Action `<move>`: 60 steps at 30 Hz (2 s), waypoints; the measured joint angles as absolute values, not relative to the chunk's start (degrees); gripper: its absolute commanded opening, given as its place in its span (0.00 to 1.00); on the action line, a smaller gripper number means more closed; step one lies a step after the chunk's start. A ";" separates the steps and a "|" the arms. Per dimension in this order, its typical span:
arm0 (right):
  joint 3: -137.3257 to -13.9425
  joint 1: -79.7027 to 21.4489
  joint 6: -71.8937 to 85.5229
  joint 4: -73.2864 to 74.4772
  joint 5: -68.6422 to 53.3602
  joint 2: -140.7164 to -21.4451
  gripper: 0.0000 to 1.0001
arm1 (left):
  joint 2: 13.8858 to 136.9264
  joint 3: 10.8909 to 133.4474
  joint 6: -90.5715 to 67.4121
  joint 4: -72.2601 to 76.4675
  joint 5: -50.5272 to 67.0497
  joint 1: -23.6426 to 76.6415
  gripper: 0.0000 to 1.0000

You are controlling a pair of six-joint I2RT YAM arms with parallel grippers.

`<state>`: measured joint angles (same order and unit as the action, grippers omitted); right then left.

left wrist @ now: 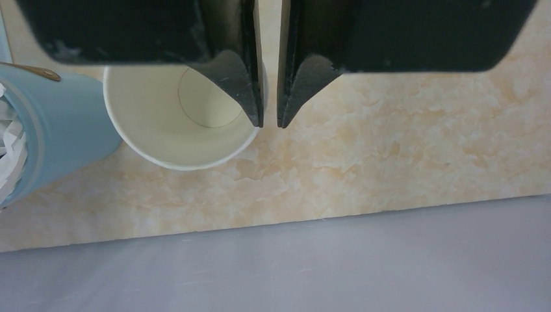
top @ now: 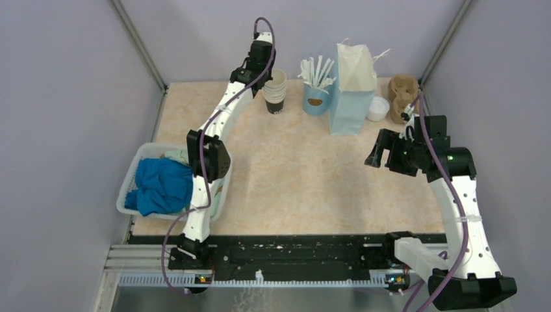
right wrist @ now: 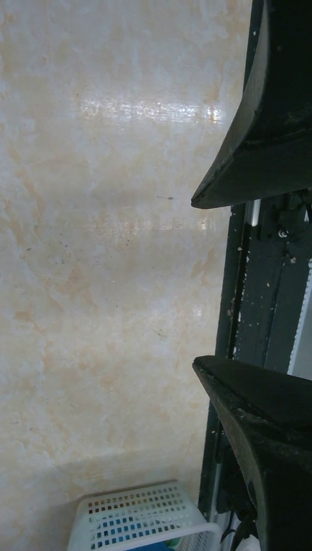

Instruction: Pack the takeout coffee

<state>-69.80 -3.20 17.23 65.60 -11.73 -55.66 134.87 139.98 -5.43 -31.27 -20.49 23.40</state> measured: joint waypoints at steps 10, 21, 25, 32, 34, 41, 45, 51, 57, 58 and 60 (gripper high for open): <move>-69.80 -3.20 16.49 65.60 -11.73 -56.21 0.84 | 134.87 140.49 -5.63 -31.31 -20.47 23.40 0.28; -69.80 -3.20 16.10 65.60 -11.70 -56.42 0.84 | 134.89 140.49 -5.85 -31.53 -20.47 23.40 0.26; -69.80 -3.20 16.05 65.60 -11.70 -56.42 0.84 | 134.91 140.49 -5.91 -31.64 -20.43 23.40 0.26; -69.80 -3.20 16.05 65.60 -11.70 -56.42 0.84 | 135.35 140.51 -6.09 -32.40 -20.40 23.40 0.21; -69.80 -3.20 16.05 65.60 -11.70 -56.42 0.84 | 135.50 140.51 -6.11 -32.91 -20.40 23.40 0.19; -69.80 -3.20 16.08 65.60 -11.70 -56.42 0.84 | 135.52 140.51 -6.11 -33.50 -20.36 23.40 0.19; -69.80 -3.20 16.08 65.60 -11.70 -56.42 0.84 | 135.52 140.51 -6.11 -33.50 -20.36 23.40 0.22; -69.80 -3.20 16.10 65.60 -11.70 -56.42 0.84 | 135.52 140.51 -6.13 -33.50 -20.21 23.40 0.19; -69.80 -3.20 16.10 65.60 -11.70 -56.40 0.84 | 135.52 140.51 -6.11 -33.50 -20.21 23.40 0.15; -69.80 -3.20 16.10 65.60 -11.70 -56.40 0.84 | 135.52 140.51 -6.11 -33.50 -20.21 23.40 0.15; -69.80 -3.20 16.12 65.60 -11.70 -56.40 0.84 | 135.52 140.51 -6.11 -33.50 -20.12 23.40 0.11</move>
